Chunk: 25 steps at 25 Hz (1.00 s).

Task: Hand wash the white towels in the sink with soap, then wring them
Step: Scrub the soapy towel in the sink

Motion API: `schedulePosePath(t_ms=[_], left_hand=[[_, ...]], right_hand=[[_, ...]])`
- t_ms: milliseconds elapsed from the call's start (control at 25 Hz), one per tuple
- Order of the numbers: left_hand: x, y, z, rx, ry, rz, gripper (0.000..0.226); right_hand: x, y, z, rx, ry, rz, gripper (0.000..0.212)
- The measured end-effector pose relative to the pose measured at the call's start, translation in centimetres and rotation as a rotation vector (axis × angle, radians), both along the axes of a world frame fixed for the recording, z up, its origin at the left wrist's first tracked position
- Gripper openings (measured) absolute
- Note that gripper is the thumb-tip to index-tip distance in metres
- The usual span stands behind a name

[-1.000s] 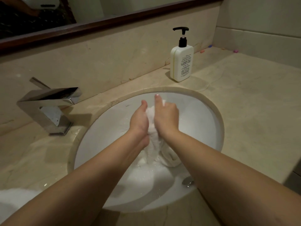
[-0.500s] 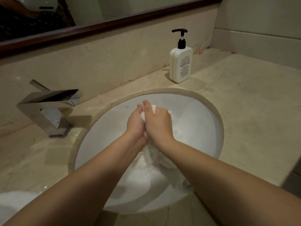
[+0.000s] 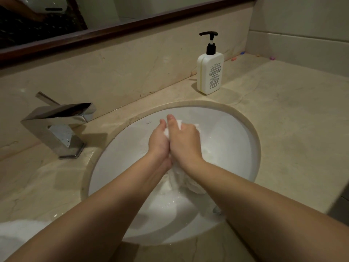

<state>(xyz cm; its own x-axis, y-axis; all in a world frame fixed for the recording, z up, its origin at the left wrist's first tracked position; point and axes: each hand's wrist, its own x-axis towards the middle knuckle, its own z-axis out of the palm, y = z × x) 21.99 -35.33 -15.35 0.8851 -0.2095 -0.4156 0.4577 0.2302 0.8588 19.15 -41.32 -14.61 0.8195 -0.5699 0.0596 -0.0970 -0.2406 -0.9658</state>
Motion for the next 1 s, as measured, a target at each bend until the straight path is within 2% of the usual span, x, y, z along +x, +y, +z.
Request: schedulePosePath(t_ms=[120,280,400,520,640,720,800,880,1000], left_hand=[[-0.6,-0.3,0.3,0.16,-0.069,-0.124,0.062],[1.1,1.0,0.2,0.29,-0.122,-0.177,0.07],[2.4,2.9,0.3,0.338,-0.116,-0.217,0.048],[2.7,4.0,0.0,0.521,-0.062,-0.289,0.029],[3.2,5.2,-0.1,0.621,-0.05,-0.431,0.007],[4.1,6.2,-0.8,0.748,-0.086,-0.513,0.014],[4.3,6.5,-1.9,0.855,-0.192,-0.453,0.014],[3.9,6.3,-2.2,0.912,-0.318,-0.337,0.02],[3.1,5.8,-1.7,1.141,-0.475,-0.281,0.04]], right_hand=[[0.7,-2.0,0.1,0.015,0.038,-0.117,0.059],[1.1,-3.3,-0.5,0.072,0.05,0.001,0.056],[1.4,-3.7,-0.5,0.197,0.111,0.113,0.044],[1.3,-4.0,-0.8,0.241,0.233,0.264,0.021],[1.0,-4.0,-1.5,0.147,0.37,0.34,0.033],[1.2,-4.4,-2.1,0.044,0.398,0.305,0.028],[1.2,-4.7,-2.8,-0.062,0.432,0.258,0.011],[1.0,-4.9,-2.9,-0.108,0.481,0.27,0.013],[0.4,-4.7,-2.7,-0.204,0.565,0.326,0.028]])
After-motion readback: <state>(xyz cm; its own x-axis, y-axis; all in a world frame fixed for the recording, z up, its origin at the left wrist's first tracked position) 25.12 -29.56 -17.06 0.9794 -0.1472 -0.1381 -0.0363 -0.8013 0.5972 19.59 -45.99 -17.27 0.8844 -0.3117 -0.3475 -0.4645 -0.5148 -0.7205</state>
